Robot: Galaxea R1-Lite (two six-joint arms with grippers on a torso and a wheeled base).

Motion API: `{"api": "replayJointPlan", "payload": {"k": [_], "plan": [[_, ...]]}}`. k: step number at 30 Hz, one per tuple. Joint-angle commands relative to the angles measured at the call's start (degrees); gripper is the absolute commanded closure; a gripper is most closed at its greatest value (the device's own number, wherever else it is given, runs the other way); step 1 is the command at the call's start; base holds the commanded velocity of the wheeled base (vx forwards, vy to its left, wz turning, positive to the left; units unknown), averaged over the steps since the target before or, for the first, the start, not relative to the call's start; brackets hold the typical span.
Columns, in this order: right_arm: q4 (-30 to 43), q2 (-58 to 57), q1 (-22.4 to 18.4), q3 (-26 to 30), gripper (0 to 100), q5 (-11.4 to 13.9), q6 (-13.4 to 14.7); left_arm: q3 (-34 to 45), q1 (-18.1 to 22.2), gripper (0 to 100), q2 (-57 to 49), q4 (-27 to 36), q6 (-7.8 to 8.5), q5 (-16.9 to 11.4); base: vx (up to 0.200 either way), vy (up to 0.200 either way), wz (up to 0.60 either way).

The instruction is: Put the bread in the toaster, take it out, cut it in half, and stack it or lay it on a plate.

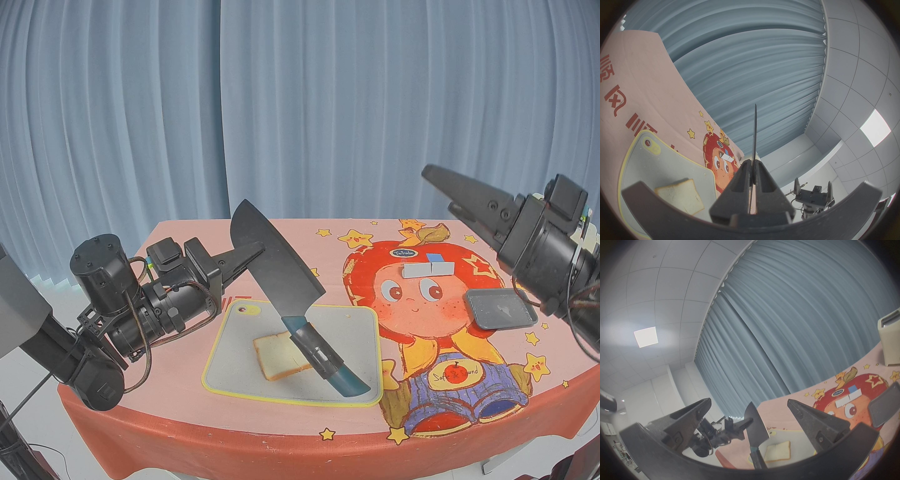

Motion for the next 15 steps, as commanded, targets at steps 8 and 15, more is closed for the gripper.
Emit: {"api": "replayJointPlan", "payload": {"k": [8, 15], "plan": [[28.9, -3.0, 1.8, -15.1, 0, -1.0, -24.0, -1.2, 0.2, 100, 0.1, 0.0, -0.02, 1.1, 0.000, 0.000, 0.00], [42.8, -2.2, 13.8, -18.6, 0, -17.8, -45.2, -1.2, 0.3, 100, 0.3, 0.0, -0.02, 1.1, 0.000, 0.000, 0.00]]}}
